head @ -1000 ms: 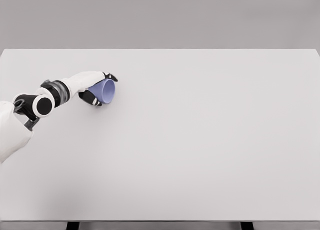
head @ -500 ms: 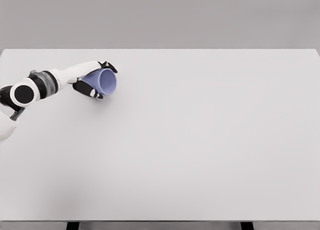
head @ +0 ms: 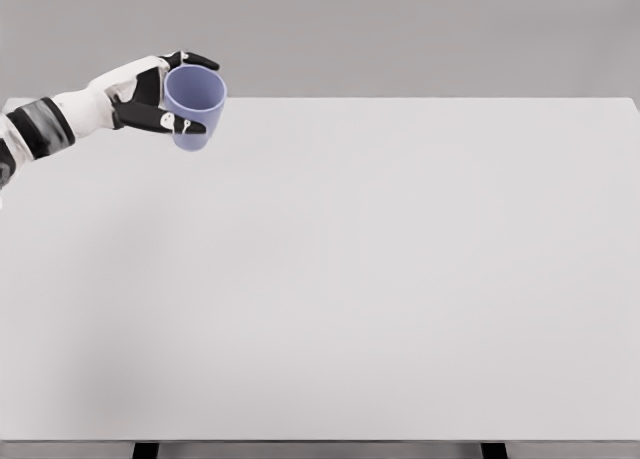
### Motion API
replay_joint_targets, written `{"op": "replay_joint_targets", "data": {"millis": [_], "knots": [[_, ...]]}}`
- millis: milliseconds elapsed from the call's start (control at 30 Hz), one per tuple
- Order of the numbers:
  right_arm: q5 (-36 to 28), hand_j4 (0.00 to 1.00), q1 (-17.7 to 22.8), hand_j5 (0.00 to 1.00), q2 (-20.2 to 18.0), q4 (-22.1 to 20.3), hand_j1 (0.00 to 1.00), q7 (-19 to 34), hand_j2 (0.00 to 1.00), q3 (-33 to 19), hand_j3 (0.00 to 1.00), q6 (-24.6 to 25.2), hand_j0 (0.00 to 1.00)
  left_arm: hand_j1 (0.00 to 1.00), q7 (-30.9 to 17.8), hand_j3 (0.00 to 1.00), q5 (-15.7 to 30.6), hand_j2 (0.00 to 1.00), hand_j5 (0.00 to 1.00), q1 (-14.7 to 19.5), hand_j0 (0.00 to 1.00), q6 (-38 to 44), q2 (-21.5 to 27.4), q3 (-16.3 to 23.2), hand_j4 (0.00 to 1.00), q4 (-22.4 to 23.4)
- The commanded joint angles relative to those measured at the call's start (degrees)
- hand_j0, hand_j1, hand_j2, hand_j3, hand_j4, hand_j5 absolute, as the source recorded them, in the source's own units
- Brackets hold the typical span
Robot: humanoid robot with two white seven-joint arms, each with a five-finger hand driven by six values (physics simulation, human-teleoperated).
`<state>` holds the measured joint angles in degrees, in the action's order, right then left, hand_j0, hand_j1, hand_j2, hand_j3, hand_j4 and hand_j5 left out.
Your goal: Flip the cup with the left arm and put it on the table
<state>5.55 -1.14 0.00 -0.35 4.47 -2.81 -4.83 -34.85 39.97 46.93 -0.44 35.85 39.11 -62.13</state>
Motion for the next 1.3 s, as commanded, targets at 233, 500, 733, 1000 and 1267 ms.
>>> {"op": "replay_joint_targets", "data": {"millis": [233,500,733,1000,1267], "knots": [[-0.01,1.00,0.00,1.00,0.00,-0.01,1.00,0.01,1.00,0.00,1.00,0.00,1.00,0.56,-0.15,0.56,1.78,0.56,0.56,0.53,0.56,4.13,-14.84,-4.22,0.56,16.87],[-0.01,1.00,0.00,1.00,0.00,-0.01,1.00,0.01,1.00,0.00,1.00,0.00,1.00,0.56,-0.15,0.56,1.43,0.56,0.56,0.18,0.56,3.87,-15.90,-4.05,0.56,16.69],[-0.01,1.00,0.00,1.00,0.00,-0.01,1.00,0.01,1.00,0.00,1.00,0.00,1.00,0.69,-0.15,0.69,-0.86,0.69,0.69,0.00,0.69,3.43,-16.34,-3.78,0.69,16.07],[-0.01,1.00,0.00,1.00,0.00,-0.01,1.00,0.01,1.00,0.00,1.00,0.00,1.00,0.94,-0.15,0.94,-0.86,0.94,0.94,0.00,0.94,3.34,-16.34,-3.87,0.94,15.99],[-0.01,1.00,0.00,1.00,0.00,-0.01,1.00,0.01,1.00,0.00,1.00,0.00,1.00,1.00,-0.15,1.00,-0.77,1.00,1.00,0.00,1.00,3.25,-16.16,-4.05,1.00,15.63]]}}
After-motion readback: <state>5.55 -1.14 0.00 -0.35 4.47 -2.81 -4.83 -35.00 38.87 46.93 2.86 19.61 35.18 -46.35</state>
